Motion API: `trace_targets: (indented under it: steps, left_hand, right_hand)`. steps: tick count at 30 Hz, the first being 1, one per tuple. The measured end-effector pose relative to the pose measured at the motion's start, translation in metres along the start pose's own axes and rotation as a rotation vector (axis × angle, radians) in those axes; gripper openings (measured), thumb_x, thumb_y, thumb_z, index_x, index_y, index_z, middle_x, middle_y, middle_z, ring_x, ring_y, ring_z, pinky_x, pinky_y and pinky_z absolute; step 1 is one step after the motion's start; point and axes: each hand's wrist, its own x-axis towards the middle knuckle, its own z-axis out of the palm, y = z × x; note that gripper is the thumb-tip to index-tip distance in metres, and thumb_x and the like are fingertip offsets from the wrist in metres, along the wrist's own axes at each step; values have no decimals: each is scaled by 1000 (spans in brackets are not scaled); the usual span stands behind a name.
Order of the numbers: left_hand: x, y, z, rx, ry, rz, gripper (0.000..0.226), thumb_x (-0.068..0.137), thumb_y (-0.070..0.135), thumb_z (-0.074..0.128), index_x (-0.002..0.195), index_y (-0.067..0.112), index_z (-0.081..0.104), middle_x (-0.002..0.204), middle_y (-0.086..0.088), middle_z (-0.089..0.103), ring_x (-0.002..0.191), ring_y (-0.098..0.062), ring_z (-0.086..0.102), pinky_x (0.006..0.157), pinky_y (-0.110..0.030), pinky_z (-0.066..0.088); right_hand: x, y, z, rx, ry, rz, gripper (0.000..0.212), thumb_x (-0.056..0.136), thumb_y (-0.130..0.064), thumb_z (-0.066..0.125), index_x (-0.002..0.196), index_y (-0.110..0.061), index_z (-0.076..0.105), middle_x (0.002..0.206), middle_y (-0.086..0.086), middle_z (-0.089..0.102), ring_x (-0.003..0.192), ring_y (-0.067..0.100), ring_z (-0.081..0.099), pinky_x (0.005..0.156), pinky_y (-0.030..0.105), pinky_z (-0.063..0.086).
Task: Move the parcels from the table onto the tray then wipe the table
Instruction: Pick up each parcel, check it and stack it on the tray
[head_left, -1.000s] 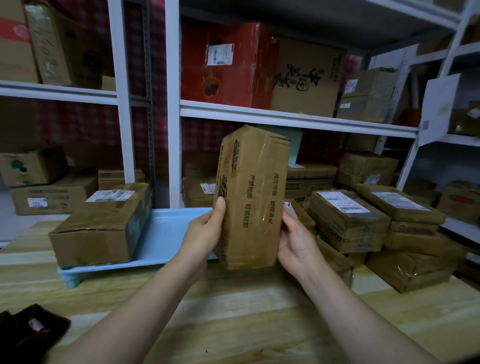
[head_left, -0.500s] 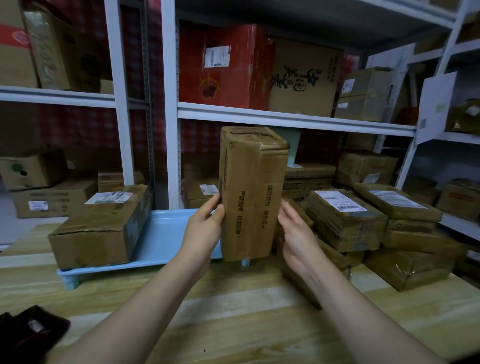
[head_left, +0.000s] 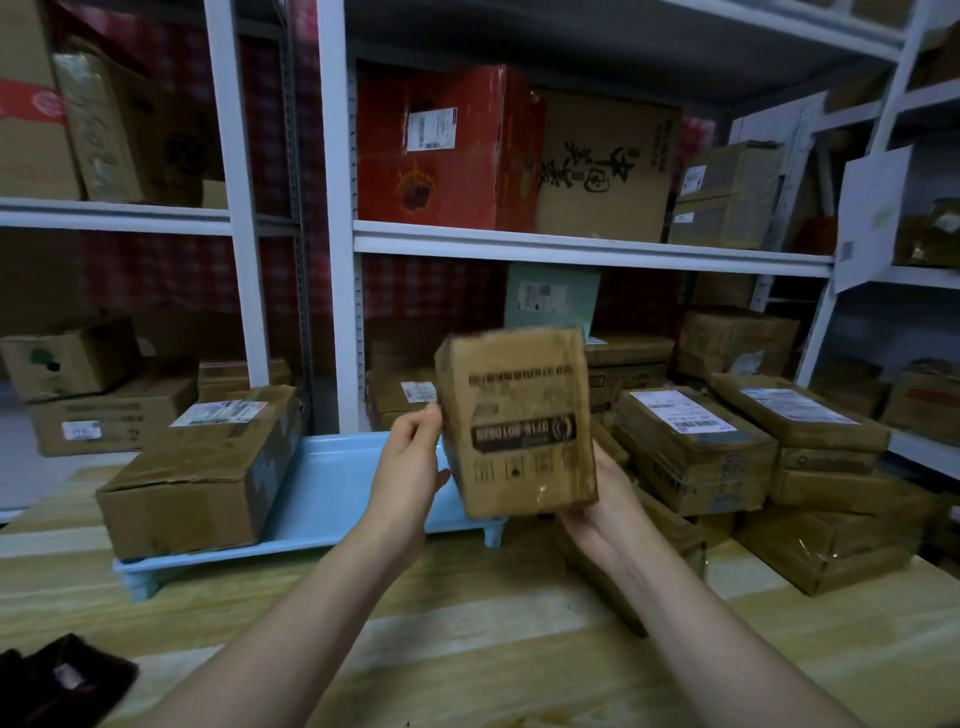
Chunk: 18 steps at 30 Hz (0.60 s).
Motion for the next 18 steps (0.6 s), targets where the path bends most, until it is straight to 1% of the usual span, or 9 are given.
trace_targets:
  steps: [1,2,4,7,9,10,12,16,18]
  left_hand:
    - [0,0,2,40,-8,6,37,98,50,42,116,25,61,121,5,58,112,-10,54,90,-34,44]
    - [0,-1,3,80,-14,10,42,94,58,40,115,29,63,124,6,58,112,-10,54,96,-37,43]
    - [-3,1,5,115,-19,11,46,92,63,37,111,34,67,124,7,60,115,-11,54,105,-42,39]
    - [-9,5,7,71,-28,-11,44,99,55,30,96,33,68,112,7,67,113,-13,53,106,-39,32]
    - [-12,7,7,22,-35,-38,52,97,60,24,88,34,69,102,7,69,107,-13,56,104,-38,32]
    - [-13,7,7,-2,-47,-46,57,95,65,22,91,34,71,102,5,71,107,-13,58,106,-39,33]
    - [-12,6,7,-50,-53,-66,63,89,72,21,98,36,72,106,2,73,112,-17,60,111,-46,32]
    - [-9,3,5,-95,-70,-68,72,84,78,21,109,30,69,98,2,75,117,-22,59,113,-50,27]
    - [-9,3,4,-111,-79,-74,73,83,79,20,112,32,69,104,4,74,118,-18,58,112,-50,29]
  right_hand:
    - [-3,-2,1,3,4,1,24,98,-19,54,112,-22,73,111,14,75,104,32,71,94,52,53]
    - [-3,-3,1,4,8,-6,28,95,-23,57,121,-21,69,114,14,74,107,33,70,95,54,53]
    - [0,-3,-2,7,29,-11,36,93,-24,61,128,-22,64,116,15,73,110,35,68,98,57,51]
    - [5,0,-7,53,85,5,45,94,-16,64,138,-17,55,118,17,72,112,34,68,100,59,50]
    - [8,3,-11,98,103,26,57,93,-14,66,146,-11,46,123,20,69,115,33,67,103,58,49]
    - [9,4,-13,114,105,31,61,92,-14,67,147,-9,42,125,20,68,116,32,67,104,57,48]
    - [10,7,-15,146,116,45,67,89,-14,66,150,-7,37,127,21,67,116,32,66,105,57,47]
    - [11,12,-15,212,144,106,57,98,-15,58,150,-16,36,125,21,68,118,36,65,103,63,45]
    - [11,12,-12,247,160,99,55,99,-11,56,150,-17,36,129,21,65,120,35,64,106,62,44]
